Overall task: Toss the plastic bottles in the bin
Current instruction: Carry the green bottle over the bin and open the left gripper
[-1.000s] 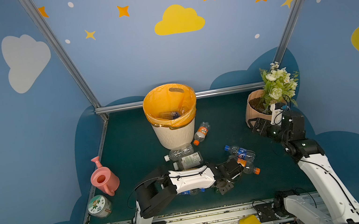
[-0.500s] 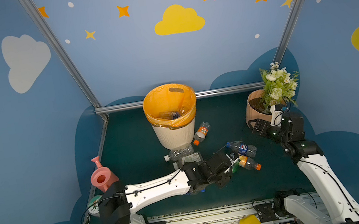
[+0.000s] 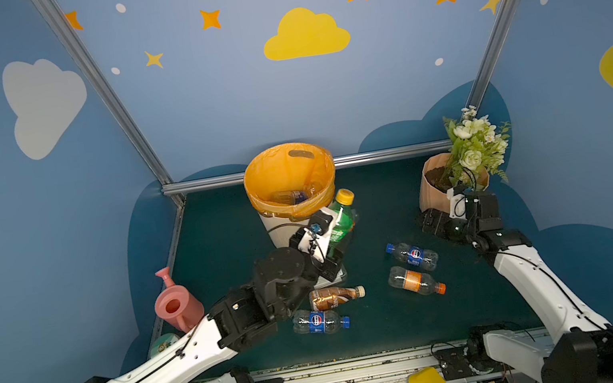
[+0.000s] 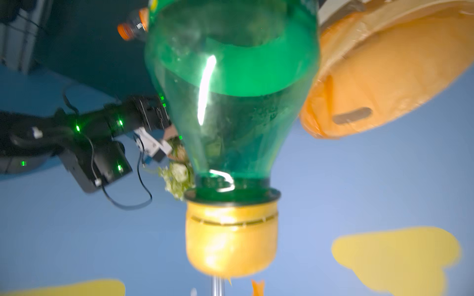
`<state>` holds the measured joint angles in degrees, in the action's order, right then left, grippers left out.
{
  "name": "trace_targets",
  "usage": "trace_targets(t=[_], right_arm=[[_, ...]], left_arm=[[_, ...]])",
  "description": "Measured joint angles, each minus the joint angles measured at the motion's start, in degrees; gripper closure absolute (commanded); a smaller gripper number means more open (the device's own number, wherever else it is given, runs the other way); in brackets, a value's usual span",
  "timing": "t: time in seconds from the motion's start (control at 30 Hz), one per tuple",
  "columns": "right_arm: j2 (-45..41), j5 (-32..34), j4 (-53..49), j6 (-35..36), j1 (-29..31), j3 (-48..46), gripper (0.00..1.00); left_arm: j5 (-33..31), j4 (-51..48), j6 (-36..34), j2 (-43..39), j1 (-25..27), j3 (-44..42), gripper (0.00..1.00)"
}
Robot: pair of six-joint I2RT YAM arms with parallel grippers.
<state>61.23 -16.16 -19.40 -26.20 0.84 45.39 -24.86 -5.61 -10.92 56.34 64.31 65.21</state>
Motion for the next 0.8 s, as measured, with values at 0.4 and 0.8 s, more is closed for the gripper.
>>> trace_targets(t=[0.4,0.8], right_arm=[[-1.36,-1.07,0.52,-0.61,0.0,0.0,0.06],[-5.73,-0.09,0.07,-0.07,0.0,-0.42,0.06]], left_arm=[[0.9,10.6,-8.96,3.26,-14.45,12.96,0.42],[22.01,-20.94,14.69,32.7,-39.63,36.5,0.01]])
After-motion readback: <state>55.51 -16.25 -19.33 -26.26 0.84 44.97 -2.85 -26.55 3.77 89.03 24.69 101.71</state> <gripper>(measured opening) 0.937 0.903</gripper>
